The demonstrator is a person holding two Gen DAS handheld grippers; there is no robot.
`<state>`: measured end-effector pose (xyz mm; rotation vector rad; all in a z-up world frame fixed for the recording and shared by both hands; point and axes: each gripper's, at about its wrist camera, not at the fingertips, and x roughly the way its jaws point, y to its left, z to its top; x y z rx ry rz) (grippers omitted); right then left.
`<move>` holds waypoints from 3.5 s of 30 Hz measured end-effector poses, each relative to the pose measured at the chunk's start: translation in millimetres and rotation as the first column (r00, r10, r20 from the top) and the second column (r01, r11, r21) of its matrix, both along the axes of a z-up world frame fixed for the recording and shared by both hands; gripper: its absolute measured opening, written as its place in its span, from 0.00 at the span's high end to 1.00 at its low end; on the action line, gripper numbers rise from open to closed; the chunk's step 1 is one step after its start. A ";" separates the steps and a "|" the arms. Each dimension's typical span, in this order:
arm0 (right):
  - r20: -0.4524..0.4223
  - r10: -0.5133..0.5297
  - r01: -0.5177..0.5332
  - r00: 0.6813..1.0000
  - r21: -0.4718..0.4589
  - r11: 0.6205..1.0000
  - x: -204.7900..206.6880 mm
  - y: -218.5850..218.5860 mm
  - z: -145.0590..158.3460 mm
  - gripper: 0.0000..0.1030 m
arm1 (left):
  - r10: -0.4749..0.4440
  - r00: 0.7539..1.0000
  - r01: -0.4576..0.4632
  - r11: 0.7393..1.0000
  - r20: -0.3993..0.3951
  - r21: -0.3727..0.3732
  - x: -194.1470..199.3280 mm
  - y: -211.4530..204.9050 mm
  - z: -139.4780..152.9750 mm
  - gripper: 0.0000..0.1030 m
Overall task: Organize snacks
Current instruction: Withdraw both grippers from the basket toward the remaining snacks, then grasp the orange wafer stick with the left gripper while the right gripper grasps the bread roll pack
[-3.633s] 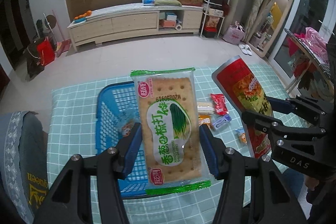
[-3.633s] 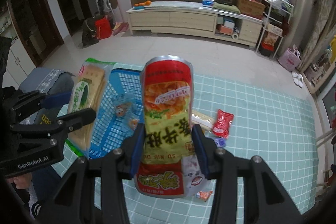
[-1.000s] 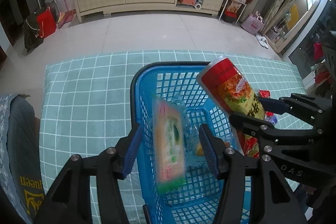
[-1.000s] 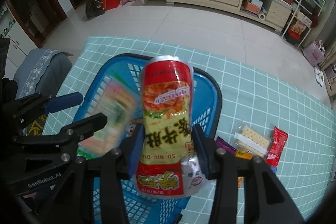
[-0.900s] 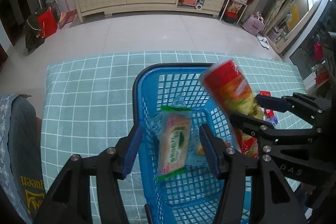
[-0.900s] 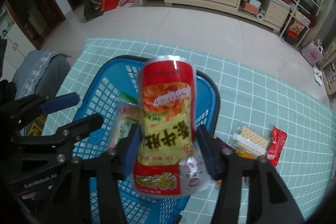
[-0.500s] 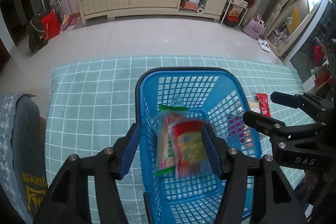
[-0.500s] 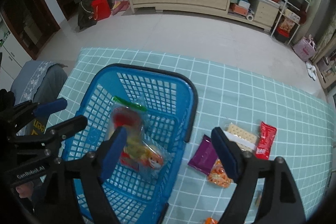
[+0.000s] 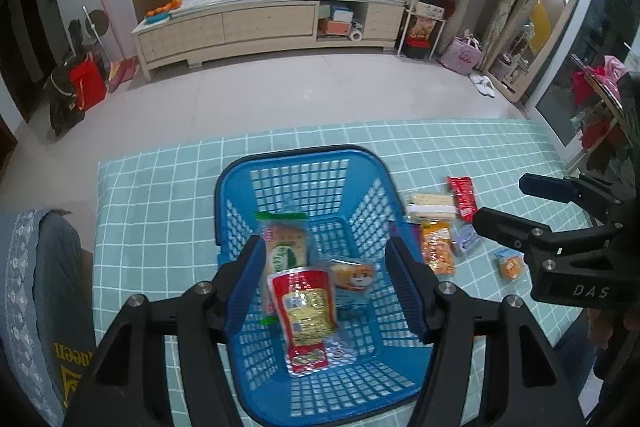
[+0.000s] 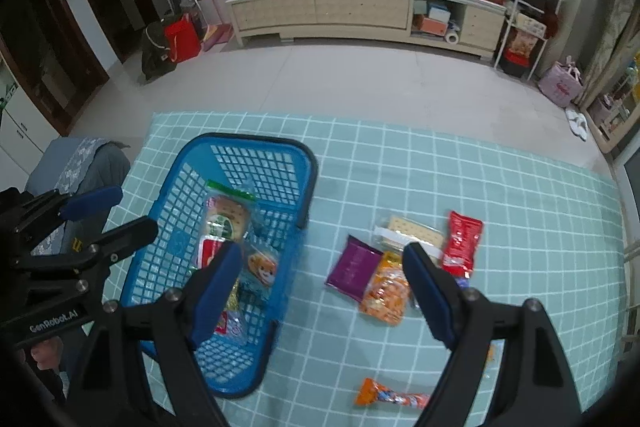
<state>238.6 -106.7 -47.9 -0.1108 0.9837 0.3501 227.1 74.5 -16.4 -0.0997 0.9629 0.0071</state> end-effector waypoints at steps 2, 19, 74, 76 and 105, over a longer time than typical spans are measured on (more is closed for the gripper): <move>0.007 -0.013 0.013 1.000 0.001 1.000 -4.9 -10.6 4.4 0.17 | -0.011 1.000 0.011 1.000 0.007 0.003 -2.4 -10.1 4.8 0.42; 0.035 -0.119 0.118 0.992 0.030 0.993 -39.4 -94.9 20.4 0.17 | -0.130 0.991 0.130 0.991 0.034 0.025 -11.1 -86.5 17.0 0.42; -0.129 -0.298 0.305 0.946 0.035 0.952 -101.2 -255.9 -129.4 0.17 | -0.713 0.659 0.749 0.649 -0.239 0.130 -21.4 -281.9 -162.5 0.37; -0.137 -0.299 0.307 0.944 0.037 0.951 -100.1 -258.5 -133.3 0.17 | -0.717 0.651 0.756 0.642 -0.251 0.128 -17.9 -283.7 -167.9 0.37; -0.171 -0.280 0.288 0.945 0.023 0.957 -75.3 -253.1 -148.9 0.17 | -0.617 0.751 0.641 0.766 -0.234 0.039 -5.8 -256.2 -182.7 0.88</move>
